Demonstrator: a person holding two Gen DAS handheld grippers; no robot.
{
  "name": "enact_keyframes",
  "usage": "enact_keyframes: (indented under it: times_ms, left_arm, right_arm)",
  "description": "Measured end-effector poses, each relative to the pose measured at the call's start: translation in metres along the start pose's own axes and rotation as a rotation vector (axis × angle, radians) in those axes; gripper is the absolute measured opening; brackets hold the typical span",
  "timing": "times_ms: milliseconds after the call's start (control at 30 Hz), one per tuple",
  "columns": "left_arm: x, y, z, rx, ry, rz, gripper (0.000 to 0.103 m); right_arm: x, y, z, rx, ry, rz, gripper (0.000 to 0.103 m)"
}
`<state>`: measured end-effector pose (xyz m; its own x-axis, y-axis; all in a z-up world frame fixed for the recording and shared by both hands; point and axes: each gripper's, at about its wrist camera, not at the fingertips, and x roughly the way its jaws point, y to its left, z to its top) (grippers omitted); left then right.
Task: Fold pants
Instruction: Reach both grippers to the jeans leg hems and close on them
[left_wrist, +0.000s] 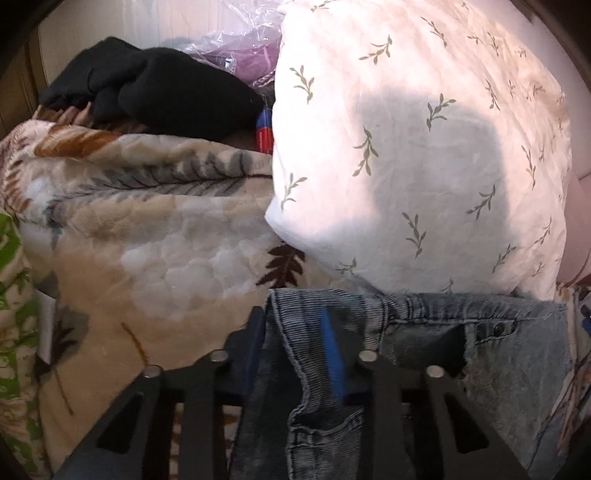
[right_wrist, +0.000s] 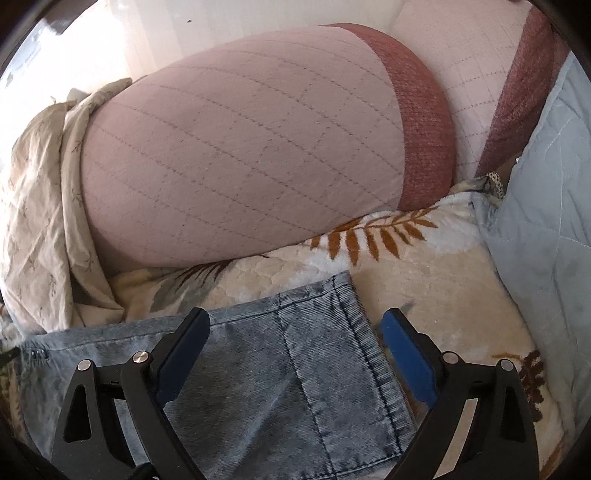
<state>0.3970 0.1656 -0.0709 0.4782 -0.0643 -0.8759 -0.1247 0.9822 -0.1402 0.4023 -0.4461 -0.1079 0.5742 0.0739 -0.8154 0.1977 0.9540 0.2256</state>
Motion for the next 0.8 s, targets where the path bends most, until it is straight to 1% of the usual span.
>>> enact_keyframes:
  times_ms: [33, 100, 167, 267, 367, 433, 567, 633, 800]
  left_arm:
    - [0.002, 0.000, 0.001, -0.001, -0.002, -0.003, 0.025]
    - [0.005, -0.001, 0.003, -0.001, -0.013, 0.002, 0.020]
    - [0.008, -0.001, 0.005, -0.004, -0.025, -0.008, 0.010]
    - [0.017, -0.004, 0.011, -0.005, -0.035, -0.023, 0.007]
    - [0.021, -0.009, 0.014, 0.008, -0.046, -0.027, 0.006]
    - [0.026, -0.016, 0.018, 0.008, -0.053, -0.029, 0.006]
    - [0.026, -0.022, 0.015, 0.019, -0.072, -0.028, 0.005]
    - [0.019, -0.032, 0.008, 0.023, -0.079, -0.029, 0.005]
    - [0.011, -0.037, 0.002, 0.025, -0.090, -0.021, 0.005]
  right_arm:
    - [0.001, -0.003, 0.002, 0.011, 0.001, 0.007, 0.095]
    - [0.003, -0.008, 0.006, 0.030, 0.000, 0.012, 0.094]
    - [0.006, -0.013, 0.010, 0.054, 0.002, 0.022, 0.091]
    - [0.014, -0.020, 0.017, 0.070, 0.007, 0.015, 0.088]
    - [0.025, -0.025, 0.021, 0.083, 0.019, 0.011, 0.079]
    - [0.034, -0.026, 0.021, 0.085, 0.032, 0.009, 0.077]
    - [0.054, -0.026, 0.016, 0.082, 0.089, 0.008, 0.070]
    - [0.062, -0.027, 0.012, 0.083, 0.120, 0.009, 0.067]
    - [0.061, -0.031, 0.015, 0.092, 0.109, 0.027, 0.060]
